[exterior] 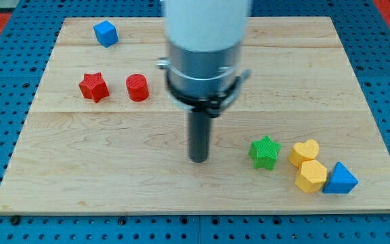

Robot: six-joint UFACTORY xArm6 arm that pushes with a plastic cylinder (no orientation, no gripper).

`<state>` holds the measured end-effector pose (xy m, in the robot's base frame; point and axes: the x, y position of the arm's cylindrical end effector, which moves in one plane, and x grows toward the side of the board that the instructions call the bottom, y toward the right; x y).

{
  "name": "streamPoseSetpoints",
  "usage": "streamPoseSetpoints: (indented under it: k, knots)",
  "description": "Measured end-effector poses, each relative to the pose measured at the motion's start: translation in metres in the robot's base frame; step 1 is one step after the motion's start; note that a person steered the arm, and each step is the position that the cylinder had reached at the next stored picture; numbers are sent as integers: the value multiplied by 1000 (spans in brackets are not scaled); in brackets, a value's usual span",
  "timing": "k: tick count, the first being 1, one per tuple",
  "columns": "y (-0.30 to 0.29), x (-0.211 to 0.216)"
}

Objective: Push the red blocks to the center of the board

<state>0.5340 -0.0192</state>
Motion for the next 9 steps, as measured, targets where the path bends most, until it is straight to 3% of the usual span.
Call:
streamPoseSetpoints:
  k: [1,5,7,8,9]
  knots:
    - [-47,0]
    - [-51,2]
    - [-99,11]
    - [-167,0]
    - [-249,-98]
